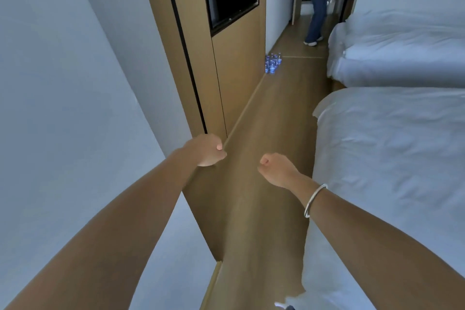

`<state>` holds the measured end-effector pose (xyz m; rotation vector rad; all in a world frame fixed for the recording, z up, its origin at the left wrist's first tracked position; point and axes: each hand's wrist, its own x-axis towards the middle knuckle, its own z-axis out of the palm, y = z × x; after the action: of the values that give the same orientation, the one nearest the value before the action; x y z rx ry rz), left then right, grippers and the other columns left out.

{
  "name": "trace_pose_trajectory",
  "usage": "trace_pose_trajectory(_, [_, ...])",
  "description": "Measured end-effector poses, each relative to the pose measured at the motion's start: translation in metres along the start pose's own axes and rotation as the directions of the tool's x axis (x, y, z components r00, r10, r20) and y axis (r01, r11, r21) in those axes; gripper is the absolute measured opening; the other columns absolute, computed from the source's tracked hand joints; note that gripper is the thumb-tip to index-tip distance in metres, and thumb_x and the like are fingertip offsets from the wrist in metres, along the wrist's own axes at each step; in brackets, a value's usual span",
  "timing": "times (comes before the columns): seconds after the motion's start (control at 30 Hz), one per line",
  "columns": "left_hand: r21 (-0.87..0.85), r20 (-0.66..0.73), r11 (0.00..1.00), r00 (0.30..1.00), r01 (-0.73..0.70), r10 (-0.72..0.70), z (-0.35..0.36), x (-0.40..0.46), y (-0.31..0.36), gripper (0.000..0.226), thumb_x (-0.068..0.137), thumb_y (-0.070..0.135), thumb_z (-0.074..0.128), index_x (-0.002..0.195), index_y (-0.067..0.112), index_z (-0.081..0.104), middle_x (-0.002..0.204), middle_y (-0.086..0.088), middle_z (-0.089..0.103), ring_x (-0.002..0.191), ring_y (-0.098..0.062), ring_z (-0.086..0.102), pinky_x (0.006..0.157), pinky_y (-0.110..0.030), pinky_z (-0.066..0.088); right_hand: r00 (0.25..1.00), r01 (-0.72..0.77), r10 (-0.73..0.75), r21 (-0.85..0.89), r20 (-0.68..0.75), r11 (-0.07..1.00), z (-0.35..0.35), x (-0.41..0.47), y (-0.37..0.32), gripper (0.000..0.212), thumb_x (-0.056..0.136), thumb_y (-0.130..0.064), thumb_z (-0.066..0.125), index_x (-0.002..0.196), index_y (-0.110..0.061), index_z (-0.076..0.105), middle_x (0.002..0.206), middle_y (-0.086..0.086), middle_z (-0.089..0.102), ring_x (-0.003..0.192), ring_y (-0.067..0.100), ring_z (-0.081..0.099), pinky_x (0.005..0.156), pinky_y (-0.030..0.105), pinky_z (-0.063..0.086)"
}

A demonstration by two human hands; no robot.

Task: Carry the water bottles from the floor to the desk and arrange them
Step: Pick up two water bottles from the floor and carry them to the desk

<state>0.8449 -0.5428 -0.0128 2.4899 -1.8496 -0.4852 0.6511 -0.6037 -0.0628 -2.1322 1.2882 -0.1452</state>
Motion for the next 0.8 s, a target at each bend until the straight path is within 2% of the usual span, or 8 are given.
trace_pose_trajectory(0.17, [-0.022,0.065,0.999,0.997,-0.041,0.042,0.008,0.063,-0.011,0.031,0.090,0.028,0.045,0.064,0.016,0.034,0.066,-0.001,0.036,0.065,-0.020,0.036,0.062,-0.030,0.028,0.998,-0.066,0.065,-0.012,-0.012,0.998,-0.012,0.043,0.008,0.030,0.089,-0.015,0.044,0.113,-0.005,0.060,0.116,0.014,0.063,0.107,0.030,0.058,0.094,0.040,0.048])
trace_pose_trajectory(0.4, [-0.053,0.126,0.996,0.989,-0.068,0.074,0.004,0.167,-0.001,0.021,0.092,0.030,0.044,0.077,0.016,0.046,0.076,-0.001,0.046,0.071,-0.019,0.044,0.066,-0.030,0.034,0.991,-0.124,0.125,0.029,-0.040,0.992,-0.044,0.137,0.029,0.031,0.091,-0.013,0.043,0.114,-0.002,0.060,0.116,0.017,0.062,0.108,0.032,0.058,0.095,0.040,0.047])
trace_pose_trajectory(0.5, [-0.053,0.128,0.996,0.989,-0.073,0.079,-0.006,0.220,0.008,0.015,0.094,0.029,0.044,0.082,0.019,0.042,0.088,-0.003,0.043,0.078,-0.019,0.039,0.061,-0.028,0.030,0.992,-0.123,0.124,0.031,-0.031,0.992,-0.062,0.188,0.042,0.032,0.091,-0.013,0.042,0.114,-0.001,0.060,0.116,0.017,0.062,0.107,0.032,0.058,0.095,0.041,0.048])
trace_pose_trajectory(0.6, [-0.063,0.139,0.995,0.987,-0.074,0.082,-0.019,0.276,0.023,0.015,0.095,0.027,0.043,0.082,0.018,0.039,0.090,-0.004,0.039,0.080,-0.019,0.036,0.056,-0.026,0.024,0.993,-0.119,0.120,0.047,-0.014,0.992,-0.089,0.241,0.055,0.032,0.091,-0.015,0.042,0.115,-0.002,0.060,0.116,0.017,0.062,0.107,0.031,0.058,0.096,0.042,0.047])
trace_pose_trajectory(0.73, [-0.119,0.135,0.992,0.989,-0.050,0.066,-0.029,0.338,0.040,0.014,0.095,0.026,0.044,0.086,0.016,0.041,0.090,-0.005,0.041,0.081,-0.019,0.039,0.065,-0.029,0.031,0.993,-0.120,0.120,0.038,0.010,0.992,-0.120,0.297,0.073,0.030,0.093,-0.017,0.044,0.114,-0.004,0.060,0.117,0.015,0.061,0.108,0.030,0.057,0.096,0.039,0.047])
trace_pose_trajectory(0.8, [-0.152,0.126,0.987,0.990,-0.047,0.067,-0.029,0.366,0.046,0.013,0.094,0.026,0.045,0.085,0.017,0.041,0.089,-0.005,0.042,0.080,-0.019,0.039,0.062,-0.028,0.030,0.993,-0.121,0.121,0.025,0.014,0.992,-0.132,0.322,0.083,0.030,0.093,-0.017,0.044,0.116,-0.005,0.061,0.119,0.014,0.061,0.109,0.029,0.057,0.096,0.037,0.046])
